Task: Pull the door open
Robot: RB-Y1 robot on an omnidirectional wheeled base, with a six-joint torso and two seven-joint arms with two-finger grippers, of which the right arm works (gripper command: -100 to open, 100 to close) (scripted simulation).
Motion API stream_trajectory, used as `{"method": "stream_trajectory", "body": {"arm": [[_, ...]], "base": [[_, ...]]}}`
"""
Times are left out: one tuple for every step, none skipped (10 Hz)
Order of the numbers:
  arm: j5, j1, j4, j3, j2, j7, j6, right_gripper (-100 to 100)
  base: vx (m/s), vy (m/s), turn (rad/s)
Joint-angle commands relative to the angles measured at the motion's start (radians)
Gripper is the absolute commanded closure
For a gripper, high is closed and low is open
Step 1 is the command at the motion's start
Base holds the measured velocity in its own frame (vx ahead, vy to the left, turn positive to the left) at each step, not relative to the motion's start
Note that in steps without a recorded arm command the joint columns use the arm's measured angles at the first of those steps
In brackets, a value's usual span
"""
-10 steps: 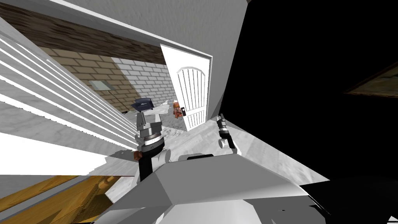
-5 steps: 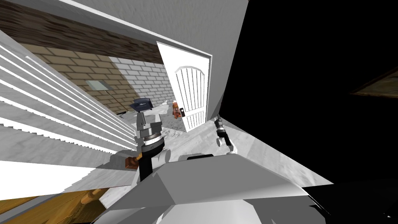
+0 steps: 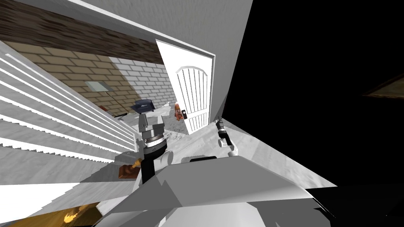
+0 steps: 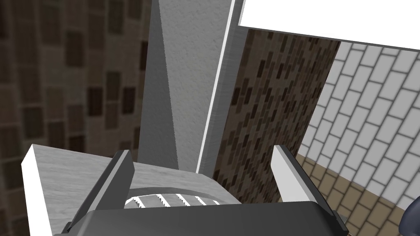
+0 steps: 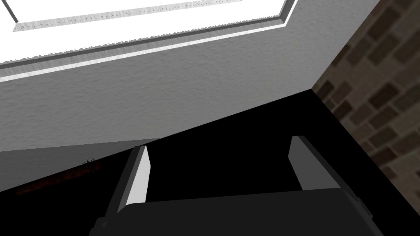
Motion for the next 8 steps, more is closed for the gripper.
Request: {"method": "stream_trajectory", "body": {"arm": [[-0.001, -0.029, 0.041, 0.007, 0.002, 0.004, 0.007, -100], [-0.002, -0.04, 0.058, 0.009, 0.002, 0.005, 0.008, -100], [-0.003, -0.061, 0.093, 0.014, 0.003, 0.007, 0.009, -100], [-0.003, -0.072, 0.11, 0.016, 0.003, 0.008, 0.01, -100], [-0.004, -0.083, 0.127, 0.019, 0.004, 0.008, 0.01, -100], [-0.004, -0.093, 0.144, 0.021, 0.004, 0.009, 0.011, -100], [-0.005, -0.104, 0.161, 0.023, 0.005, 0.01, 0.011, -100], [-0.006, -0.115, 0.178, 0.026, 0.005, 0.011, 0.012, -100]], "base": [[0.061, -0.024, -0.001], [0.067, -0.032, 0.001], [0.068, -0.025, 0.005], [0.071, -0.007, 0.006], [0.061, -0.002, 0.003], [0.048, -0.006, 0.005], [0.041, -0.007, 0.005], [0.038, -0.01, 0.004]]}}
